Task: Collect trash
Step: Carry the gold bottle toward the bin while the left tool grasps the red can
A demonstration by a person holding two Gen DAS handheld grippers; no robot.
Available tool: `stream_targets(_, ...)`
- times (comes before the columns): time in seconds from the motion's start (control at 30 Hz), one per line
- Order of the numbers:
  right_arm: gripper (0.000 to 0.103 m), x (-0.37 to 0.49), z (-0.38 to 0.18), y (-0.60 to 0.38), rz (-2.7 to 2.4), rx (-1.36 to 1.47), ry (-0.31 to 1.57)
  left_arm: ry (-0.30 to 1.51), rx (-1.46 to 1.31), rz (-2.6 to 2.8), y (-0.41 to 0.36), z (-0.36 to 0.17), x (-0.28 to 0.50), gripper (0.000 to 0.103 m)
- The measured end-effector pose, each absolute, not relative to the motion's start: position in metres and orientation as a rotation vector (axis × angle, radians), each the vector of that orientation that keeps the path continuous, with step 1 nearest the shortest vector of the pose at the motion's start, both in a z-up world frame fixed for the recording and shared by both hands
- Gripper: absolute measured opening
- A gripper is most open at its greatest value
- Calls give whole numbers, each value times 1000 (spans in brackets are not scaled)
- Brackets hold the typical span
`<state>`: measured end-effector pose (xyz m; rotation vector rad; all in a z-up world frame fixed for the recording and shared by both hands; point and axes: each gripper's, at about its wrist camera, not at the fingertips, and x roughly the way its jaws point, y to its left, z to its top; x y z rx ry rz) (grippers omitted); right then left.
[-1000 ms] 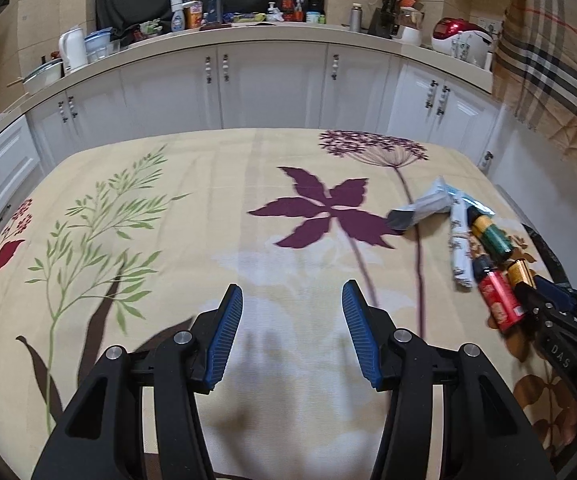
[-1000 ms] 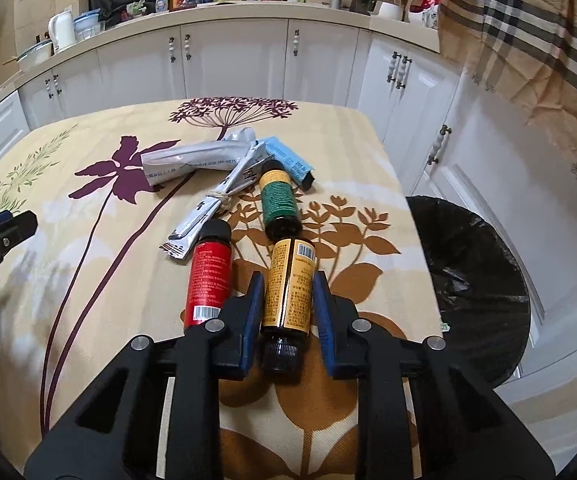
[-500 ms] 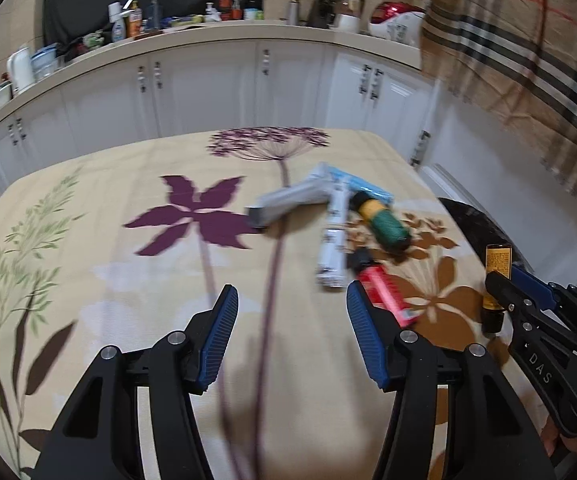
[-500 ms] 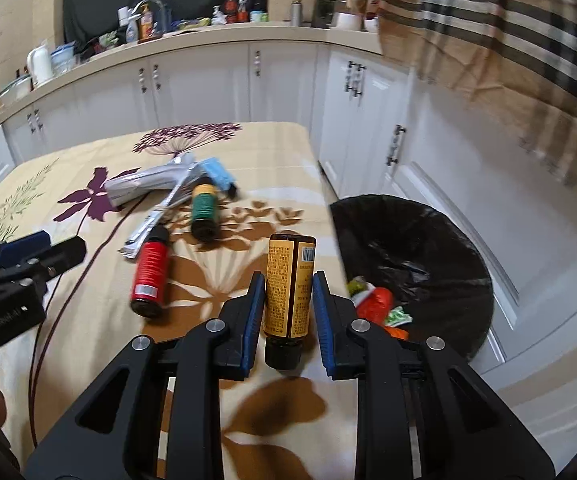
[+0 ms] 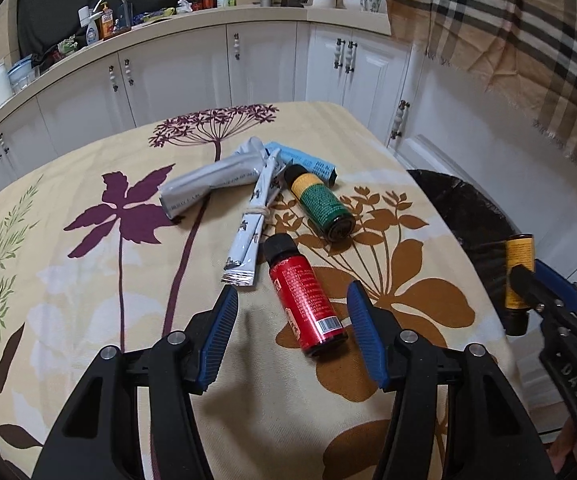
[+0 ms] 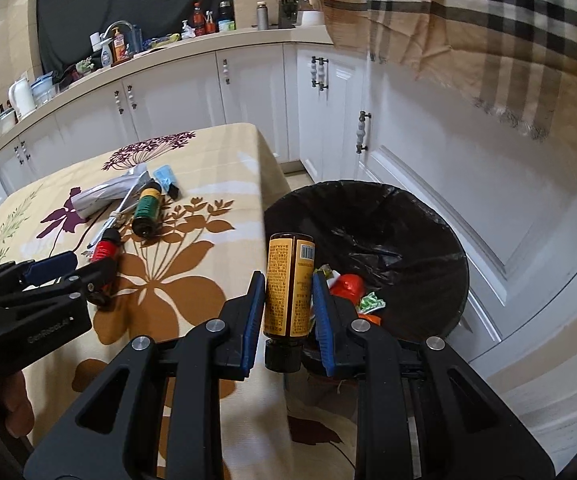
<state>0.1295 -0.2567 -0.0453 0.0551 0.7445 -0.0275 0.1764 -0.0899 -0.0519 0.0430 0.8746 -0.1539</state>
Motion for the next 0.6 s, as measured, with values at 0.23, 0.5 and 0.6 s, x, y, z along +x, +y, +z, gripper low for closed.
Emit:
stream_targets(0.23, 23, 130, -49, -266, -31, 66, 744, 892, 70, -142, -94, -58, 180, 29)
stream_targets(0.5, 23, 131, -51, -271, -39, 74, 743, 888, 84, -135, -95, -60, 178, 25)
stream_targets(0.6, 23, 130, -51, -273, -45, 76, 740, 884, 78, -139, -94, -57, 176, 25)
